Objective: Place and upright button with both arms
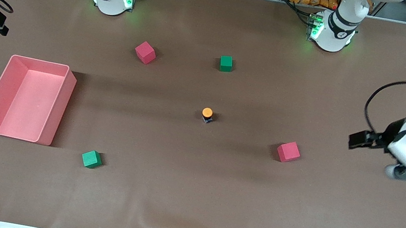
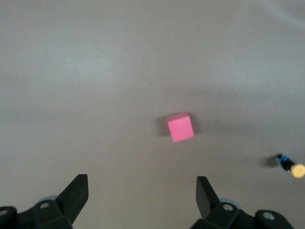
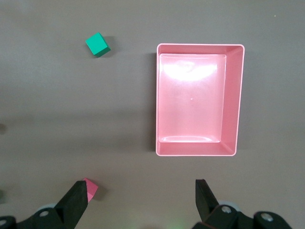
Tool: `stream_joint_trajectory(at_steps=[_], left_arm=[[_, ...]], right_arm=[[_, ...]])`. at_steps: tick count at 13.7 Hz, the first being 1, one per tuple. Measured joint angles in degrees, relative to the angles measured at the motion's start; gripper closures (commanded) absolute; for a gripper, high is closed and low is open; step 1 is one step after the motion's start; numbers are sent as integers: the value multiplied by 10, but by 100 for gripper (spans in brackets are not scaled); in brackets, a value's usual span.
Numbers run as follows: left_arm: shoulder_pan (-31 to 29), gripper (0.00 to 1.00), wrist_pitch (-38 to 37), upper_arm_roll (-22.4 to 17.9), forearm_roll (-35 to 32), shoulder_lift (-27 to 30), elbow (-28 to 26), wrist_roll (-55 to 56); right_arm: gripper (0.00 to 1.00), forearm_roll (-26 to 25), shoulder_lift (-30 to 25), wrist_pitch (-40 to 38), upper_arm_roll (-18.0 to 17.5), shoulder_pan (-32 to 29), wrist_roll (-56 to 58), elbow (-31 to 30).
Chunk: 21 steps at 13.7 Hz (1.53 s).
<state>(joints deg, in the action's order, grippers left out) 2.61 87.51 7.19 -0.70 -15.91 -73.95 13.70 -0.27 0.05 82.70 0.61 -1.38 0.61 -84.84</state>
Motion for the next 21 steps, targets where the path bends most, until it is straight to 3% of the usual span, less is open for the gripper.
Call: stream_joint_trajectory(at_steps=[4,6,11,21], left_arm=[[1,0,-5,-32,22,129,-129,-15],[1,0,-9,-55,26,166,-164,-45],[-5,0,-22,-81,26,175,-165,-92],[-7,0,-22,-84,25,169,-159,-139]], right_arm=[[0,0,0,0,0,0,0,-1],[0,0,0,-1,0,0,0,-1],[0,0,0,-1,0,0,0,-1],[0,0,0,-3,0,0,0,-2]])
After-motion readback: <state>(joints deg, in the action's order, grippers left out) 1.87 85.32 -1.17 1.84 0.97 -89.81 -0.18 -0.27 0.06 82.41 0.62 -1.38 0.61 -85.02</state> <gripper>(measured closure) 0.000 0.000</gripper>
